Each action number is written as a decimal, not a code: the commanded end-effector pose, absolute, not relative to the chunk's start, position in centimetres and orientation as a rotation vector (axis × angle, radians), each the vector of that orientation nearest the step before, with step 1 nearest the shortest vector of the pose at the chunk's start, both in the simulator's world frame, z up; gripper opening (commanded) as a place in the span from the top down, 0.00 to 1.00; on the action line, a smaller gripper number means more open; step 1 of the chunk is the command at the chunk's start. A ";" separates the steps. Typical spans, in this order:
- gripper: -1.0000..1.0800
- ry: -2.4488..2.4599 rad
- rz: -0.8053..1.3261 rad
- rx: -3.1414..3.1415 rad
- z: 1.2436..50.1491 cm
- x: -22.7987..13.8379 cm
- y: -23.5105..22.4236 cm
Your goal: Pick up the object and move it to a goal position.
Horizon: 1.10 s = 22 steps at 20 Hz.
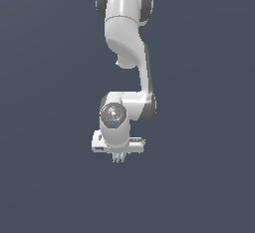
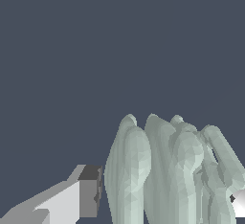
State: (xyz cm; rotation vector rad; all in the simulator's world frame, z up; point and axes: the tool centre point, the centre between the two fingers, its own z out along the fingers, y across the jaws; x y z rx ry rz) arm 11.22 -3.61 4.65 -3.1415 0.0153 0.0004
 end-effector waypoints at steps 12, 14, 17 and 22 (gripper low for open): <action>1.00 0.015 0.000 -3.142 4.8 10.8 -2.3; 1.00 0.015 0.000 -3.142 4.8 10.4 -1.5; 1.00 0.015 0.000 -3.142 5.0 9.7 0.4; 1.00 0.015 0.000 -3.142 5.4 8.0 5.3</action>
